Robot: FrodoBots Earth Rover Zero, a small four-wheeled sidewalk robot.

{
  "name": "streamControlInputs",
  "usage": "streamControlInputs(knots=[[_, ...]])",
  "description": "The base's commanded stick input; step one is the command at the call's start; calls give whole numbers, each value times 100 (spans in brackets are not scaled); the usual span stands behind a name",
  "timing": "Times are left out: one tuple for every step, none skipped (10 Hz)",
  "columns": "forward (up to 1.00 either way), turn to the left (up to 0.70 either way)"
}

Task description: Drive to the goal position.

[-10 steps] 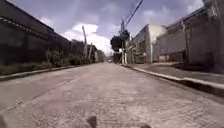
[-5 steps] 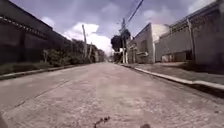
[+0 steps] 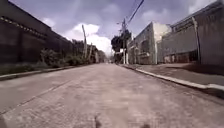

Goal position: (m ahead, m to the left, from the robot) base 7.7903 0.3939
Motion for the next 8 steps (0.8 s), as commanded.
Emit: streamControlInputs(knots=[[85, 1], [85, 1], [85, 1], [85, 1], [85, 1], [85, 1], [85, 1], [85, 1]])
